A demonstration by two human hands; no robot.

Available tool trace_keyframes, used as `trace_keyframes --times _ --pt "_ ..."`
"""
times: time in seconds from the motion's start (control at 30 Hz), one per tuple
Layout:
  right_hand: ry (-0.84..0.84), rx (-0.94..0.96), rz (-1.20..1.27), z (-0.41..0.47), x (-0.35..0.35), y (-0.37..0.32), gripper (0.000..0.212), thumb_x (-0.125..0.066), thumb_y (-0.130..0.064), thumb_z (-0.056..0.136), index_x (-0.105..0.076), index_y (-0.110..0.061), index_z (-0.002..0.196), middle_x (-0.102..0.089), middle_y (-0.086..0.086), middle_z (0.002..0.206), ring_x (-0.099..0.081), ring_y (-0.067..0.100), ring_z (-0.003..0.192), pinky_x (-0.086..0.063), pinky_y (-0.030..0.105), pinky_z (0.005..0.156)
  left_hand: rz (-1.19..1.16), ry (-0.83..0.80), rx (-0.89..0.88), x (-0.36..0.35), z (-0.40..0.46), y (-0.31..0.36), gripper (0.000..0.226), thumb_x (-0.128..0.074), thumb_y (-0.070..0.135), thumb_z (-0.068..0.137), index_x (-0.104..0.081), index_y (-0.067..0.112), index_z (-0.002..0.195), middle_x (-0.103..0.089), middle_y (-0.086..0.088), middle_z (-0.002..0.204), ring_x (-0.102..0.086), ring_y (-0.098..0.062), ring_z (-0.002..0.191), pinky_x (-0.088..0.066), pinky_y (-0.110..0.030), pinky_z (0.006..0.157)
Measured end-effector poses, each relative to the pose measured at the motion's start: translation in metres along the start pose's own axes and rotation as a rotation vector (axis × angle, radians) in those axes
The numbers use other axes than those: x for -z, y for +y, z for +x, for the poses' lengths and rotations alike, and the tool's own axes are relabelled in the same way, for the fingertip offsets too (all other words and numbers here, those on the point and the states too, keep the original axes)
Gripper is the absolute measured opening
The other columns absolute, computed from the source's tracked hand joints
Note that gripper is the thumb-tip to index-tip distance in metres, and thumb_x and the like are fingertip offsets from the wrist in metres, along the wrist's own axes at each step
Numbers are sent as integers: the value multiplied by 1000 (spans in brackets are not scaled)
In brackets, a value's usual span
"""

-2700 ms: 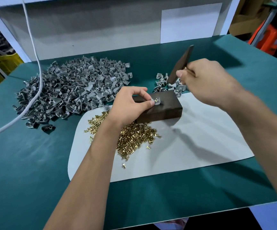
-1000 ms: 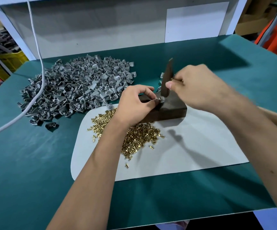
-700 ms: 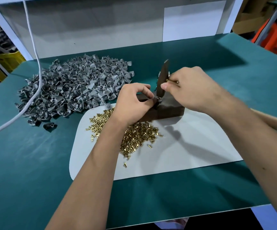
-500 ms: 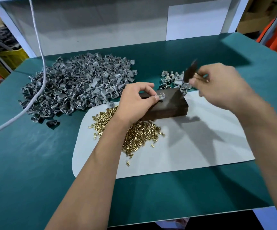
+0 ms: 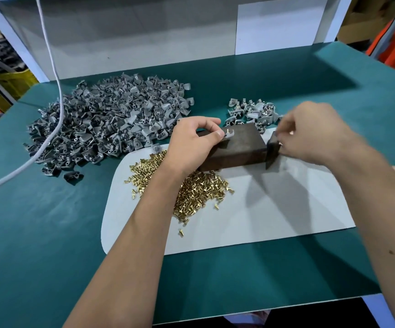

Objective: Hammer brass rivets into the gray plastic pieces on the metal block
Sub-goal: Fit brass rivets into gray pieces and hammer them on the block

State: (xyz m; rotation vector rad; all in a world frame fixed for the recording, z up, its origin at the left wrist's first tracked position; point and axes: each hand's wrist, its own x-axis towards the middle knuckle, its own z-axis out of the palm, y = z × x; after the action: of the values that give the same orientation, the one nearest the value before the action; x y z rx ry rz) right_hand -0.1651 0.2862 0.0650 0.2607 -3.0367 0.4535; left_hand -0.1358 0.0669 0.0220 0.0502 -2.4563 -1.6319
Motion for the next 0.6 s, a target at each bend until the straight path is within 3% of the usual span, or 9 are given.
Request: trace_keyframes --times 0.07,0.17,0.23,0.33,0.4,0.47,0.53,0.6 --pt "106 164 99 -1 -1 -16 14 -65 -14 86 -74 -25 89 -74 6 97 -68 30 95 -56 40 90 -13 1 0 0 -1 1 13 -73 10 89 -74 13 77 -72 4 119 -65 -7 114 -46 -43 110" --pt "39 451 78 -1 -8 -40 20 -69 -21 90 -73 -21 109 -72 4 102 -65 25 98 -52 39 90 -48 0 -24 1 0 2 16 -71 5 89 -72 12 75 -72 -2 120 -66 -15 115 -48 -47 108" --pt "19 507 51 4 -13 -46 19 -71 -27 91 -71 -22 109 -72 3 100 -64 25 97 -52 41 89 -97 5 -33 1 0 1 13 -68 1 90 -72 4 78 -72 -7 121 -67 -21 115 -51 -46 105" --pt "64 540 122 12 -12 -47 12 -73 -29 90 -73 -24 101 -70 -6 85 -65 19 85 -54 38 83 -177 46 -37 5 1 0 14 -64 2 94 -70 -7 85 -74 -10 117 -69 -22 112 -56 -37 96" --pt "102 549 137 17 -10 -47 11 -72 -31 91 -74 -25 99 -71 -6 84 -66 18 82 -55 37 81 -182 116 -61 11 3 0 16 -64 8 97 -70 -5 89 -75 -12 109 -70 -19 103 -57 -36 92" --pt "141 495 97 23 -9 -44 12 -72 -33 91 -76 -24 98 -74 -3 84 -68 21 82 -56 38 81 -109 261 -64 23 7 -3 12 -66 13 97 -72 5 90 -76 -9 99 -71 -20 94 -57 -34 89" --pt "155 381 22 31 -9 -39 13 -72 -34 90 -77 -23 97 -76 0 86 -70 26 87 -58 39 82 50 462 -21 40 10 -12 10 -68 15 95 -69 20 86 -72 5 86 -68 -8 79 -59 -27 80" --pt "178 249 -38 41 -8 -34 17 -71 -35 90 -77 -23 100 -76 5 91 -70 32 93 -58 39 83 231 649 61 60 11 -24 10 -68 14 93 -69 23 90 -67 12 80 -63 0 70 -60 -27 73"
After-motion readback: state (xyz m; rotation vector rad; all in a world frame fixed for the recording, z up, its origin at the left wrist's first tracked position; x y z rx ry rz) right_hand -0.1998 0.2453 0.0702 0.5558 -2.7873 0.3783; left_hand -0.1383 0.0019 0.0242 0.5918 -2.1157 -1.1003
